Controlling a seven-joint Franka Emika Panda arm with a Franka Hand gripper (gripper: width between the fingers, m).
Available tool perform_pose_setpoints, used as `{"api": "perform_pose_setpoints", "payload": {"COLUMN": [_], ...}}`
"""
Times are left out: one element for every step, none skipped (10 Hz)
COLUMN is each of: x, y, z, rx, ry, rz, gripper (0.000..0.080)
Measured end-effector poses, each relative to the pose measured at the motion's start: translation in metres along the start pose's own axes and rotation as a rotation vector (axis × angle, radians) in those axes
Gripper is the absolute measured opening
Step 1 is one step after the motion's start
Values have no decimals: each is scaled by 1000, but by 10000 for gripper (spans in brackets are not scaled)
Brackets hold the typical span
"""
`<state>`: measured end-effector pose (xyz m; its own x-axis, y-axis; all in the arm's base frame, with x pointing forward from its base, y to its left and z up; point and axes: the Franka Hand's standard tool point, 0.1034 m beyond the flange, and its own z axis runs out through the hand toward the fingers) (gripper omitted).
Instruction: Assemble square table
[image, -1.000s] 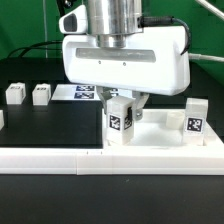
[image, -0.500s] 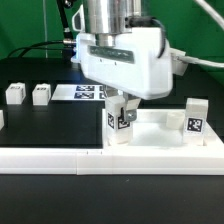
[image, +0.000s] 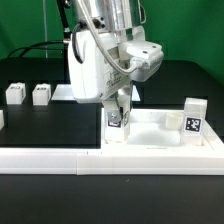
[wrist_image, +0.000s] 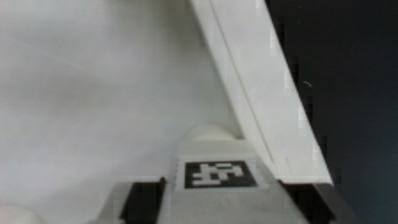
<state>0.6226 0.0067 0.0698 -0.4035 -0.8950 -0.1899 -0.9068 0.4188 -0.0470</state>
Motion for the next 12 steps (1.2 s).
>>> {"api": "perform_pose_setpoints", "payload": {"x": [0, 1, 5, 8, 8, 9, 9, 10, 9, 2, 0, 2], "y": [0, 1, 5, 6, 6, 5, 5, 4, 5, -3, -5, -2], "z": [0, 1, 4, 5, 5, 5, 5, 5, 3, -6, -6, -4], "rx": [0, -2, -20, -24, -23, -22, -22, -21, -47, -83, -82, -100], "ry": [1, 1, -7, -10, -5, -5, -5, -5, 3, 16, 10, 4], "rz": [-33, -90, -304, -426, -483, -587, -646, -717, -846, -1061, -1178, -1285], "gripper": [367, 547, 626, 626, 645, 645, 649, 649, 649, 649, 649, 649]}}
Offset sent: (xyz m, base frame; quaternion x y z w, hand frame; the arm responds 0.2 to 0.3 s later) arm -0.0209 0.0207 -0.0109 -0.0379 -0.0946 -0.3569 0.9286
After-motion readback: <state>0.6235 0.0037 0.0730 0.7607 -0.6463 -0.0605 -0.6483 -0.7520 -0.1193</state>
